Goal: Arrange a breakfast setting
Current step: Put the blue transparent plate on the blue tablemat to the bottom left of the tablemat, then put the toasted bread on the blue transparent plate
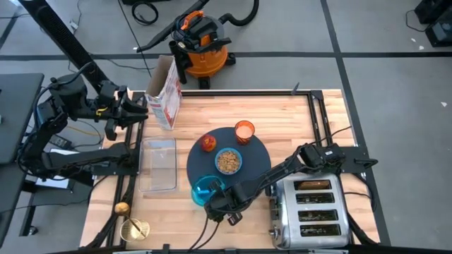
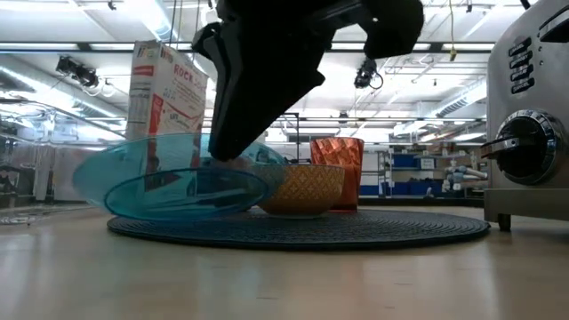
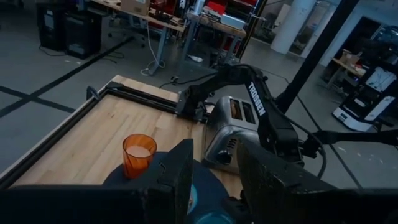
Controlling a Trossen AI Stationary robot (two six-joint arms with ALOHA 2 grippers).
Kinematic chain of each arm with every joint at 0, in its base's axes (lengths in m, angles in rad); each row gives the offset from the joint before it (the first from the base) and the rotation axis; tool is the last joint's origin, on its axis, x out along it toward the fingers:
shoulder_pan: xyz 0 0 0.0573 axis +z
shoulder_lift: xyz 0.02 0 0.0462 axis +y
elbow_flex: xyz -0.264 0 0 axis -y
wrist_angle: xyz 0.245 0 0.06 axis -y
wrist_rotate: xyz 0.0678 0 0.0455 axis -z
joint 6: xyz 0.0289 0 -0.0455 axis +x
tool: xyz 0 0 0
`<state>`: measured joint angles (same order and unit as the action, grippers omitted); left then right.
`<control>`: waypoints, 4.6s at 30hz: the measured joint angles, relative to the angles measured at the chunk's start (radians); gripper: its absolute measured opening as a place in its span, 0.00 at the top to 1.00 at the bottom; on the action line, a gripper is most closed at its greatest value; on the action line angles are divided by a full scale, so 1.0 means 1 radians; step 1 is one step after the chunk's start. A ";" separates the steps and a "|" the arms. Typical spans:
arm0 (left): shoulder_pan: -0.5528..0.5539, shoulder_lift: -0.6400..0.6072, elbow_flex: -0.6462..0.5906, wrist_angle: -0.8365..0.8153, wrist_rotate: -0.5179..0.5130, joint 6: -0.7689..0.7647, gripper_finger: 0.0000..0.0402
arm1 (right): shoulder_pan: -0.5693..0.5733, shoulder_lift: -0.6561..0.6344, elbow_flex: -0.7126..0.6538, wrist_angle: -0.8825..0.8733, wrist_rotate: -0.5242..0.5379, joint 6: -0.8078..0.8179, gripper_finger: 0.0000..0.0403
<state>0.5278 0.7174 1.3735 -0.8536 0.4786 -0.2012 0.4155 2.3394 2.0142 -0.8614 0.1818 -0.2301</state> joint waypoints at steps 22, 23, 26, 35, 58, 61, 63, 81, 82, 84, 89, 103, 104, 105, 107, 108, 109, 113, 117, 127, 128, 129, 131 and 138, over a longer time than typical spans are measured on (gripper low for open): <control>0.000 0.000 0.000 -0.006 0.000 0.002 0.68 | -0.005 -0.049 0.016 0.035 0.030 0.022 0.70; 0.000 0.000 0.000 -0.006 0.000 0.001 0.68 | -0.004 -0.068 0.026 0.010 0.057 0.045 0.69; 0.000 -0.003 0.000 -0.006 0.001 -0.005 0.68 | -0.002 -0.160 0.057 -0.098 0.162 0.176 0.68; 0.000 -0.006 0.000 0.011 0.001 -0.024 0.68 | 0.025 -0.498 0.065 -0.466 0.080 0.662 0.68; -0.128 -0.005 0.000 0.058 -0.008 -0.077 0.68 | 0.341 -0.930 -0.484 -0.710 -0.070 1.243 0.67; -0.139 -0.005 0.000 0.058 -0.023 -0.077 0.68 | 0.332 -0.932 -0.536 -0.706 -0.070 1.162 0.68; -0.146 -0.005 0.000 0.058 -0.030 -0.078 0.68 | 0.326 -0.934 -0.578 -0.699 -0.105 1.117 0.68; -0.163 -0.004 0.000 0.062 -0.060 -0.081 0.68 | 0.320 -0.943 -0.693 -0.628 -0.185 1.108 0.68; -0.163 -0.004 0.000 0.065 -0.060 -0.081 0.68 | 0.320 -0.942 -0.693 -0.630 -0.179 1.096 0.68; -0.163 -0.004 0.000 0.074 -0.062 -0.079 0.68 | 0.315 -0.940 -0.693 -0.631 -0.175 1.087 0.68; -0.163 -0.003 0.000 0.080 -0.074 -0.080 0.68 | 0.295 -0.939 -0.659 -0.625 -0.175 1.074 0.68; -0.185 0.020 0.000 0.080 -0.081 -0.081 0.68 | 0.294 -0.939 -0.676 -0.650 -0.178 0.986 0.68; -0.198 0.024 0.000 0.080 -0.078 -0.081 0.68 | 0.293 -0.939 -0.676 -0.651 -0.185 0.986 0.68; -0.213 0.032 0.000 0.081 -0.077 -0.080 0.68 | 0.294 -0.939 -0.676 -0.653 -0.188 0.985 0.68; -0.250 0.043 -0.014 0.117 -0.072 -0.079 0.68 | 0.295 -0.940 -0.676 -0.654 -0.191 0.985 0.69; -0.274 0.045 -0.029 0.145 -0.070 -0.080 0.68 | 0.295 -0.940 -0.676 -0.654 -0.191 0.985 0.69; -0.298 0.051 -0.047 0.183 -0.066 -0.081 0.68 | 0.294 -0.940 -0.676 -0.654 -0.194 0.985 0.69; -0.402 0.079 -0.119 0.339 -0.063 -0.095 0.68 | 0.294 -0.942 -0.675 -0.654 -0.224 0.965 0.72; -0.469 0.116 -0.140 0.418 -0.063 -0.094 0.68 | 0.296 -0.938 -0.675 -0.622 -0.273 0.954 0.76; -0.535 0.171 -0.139 0.437 -0.129 -0.076 0.68 | 0.294 -0.933 -0.675 -0.654 -0.236 1.019 0.78; -0.543 0.175 -0.139 0.437 -0.141 -0.075 0.68 | 0.295 -0.933 -0.669 -0.662 -0.240 1.022 0.78; -0.555 0.184 -0.139 0.437 -0.150 -0.072 0.68 | 0.295 -0.933 -0.658 -0.663 -0.243 1.023 0.78; -0.593 0.219 -0.139 0.447 -0.171 -0.049 0.68 | 0.295 -0.934 -0.628 -0.667 -0.239 1.023 0.78; -0.729 0.398 -0.138 0.540 -0.266 0.012 0.68 | 0.295 -0.944 -0.494 -0.702 -0.091 1.091 0.78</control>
<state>-0.2017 1.1150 1.2350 -0.3138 0.2123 -0.1896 0.7101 1.3955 1.5201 -1.5629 0.0910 0.8607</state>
